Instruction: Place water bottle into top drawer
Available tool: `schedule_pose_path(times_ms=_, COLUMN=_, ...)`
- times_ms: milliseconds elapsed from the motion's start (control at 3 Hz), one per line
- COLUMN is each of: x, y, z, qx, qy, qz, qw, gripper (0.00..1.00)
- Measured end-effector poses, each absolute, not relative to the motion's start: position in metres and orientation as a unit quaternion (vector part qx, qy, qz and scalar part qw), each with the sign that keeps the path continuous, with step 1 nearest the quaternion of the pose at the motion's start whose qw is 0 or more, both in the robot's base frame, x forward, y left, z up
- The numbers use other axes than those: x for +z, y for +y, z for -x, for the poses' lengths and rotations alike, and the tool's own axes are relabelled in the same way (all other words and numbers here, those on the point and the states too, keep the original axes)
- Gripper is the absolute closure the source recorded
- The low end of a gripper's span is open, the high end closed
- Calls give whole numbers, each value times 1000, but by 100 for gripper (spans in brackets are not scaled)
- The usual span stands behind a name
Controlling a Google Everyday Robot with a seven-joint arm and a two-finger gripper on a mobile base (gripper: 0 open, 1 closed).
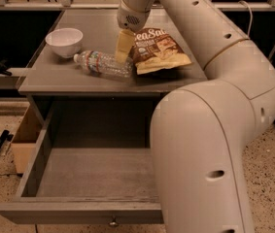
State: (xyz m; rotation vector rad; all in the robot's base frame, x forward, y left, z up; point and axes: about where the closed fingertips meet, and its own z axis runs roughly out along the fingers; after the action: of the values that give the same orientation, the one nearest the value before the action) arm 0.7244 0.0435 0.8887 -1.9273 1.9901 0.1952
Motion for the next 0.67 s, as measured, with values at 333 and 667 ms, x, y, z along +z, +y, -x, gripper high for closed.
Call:
schedule_pose_path(times_ms=333, x=882, y=78, z=-713, qx=95, qy=691, qz=690, qw=191, gripper=0)
schedule_pose_path(times_ms=667, x=841, y=127, z=-659, qx=126, qy=670, qz=715, qw=157, gripper=0)
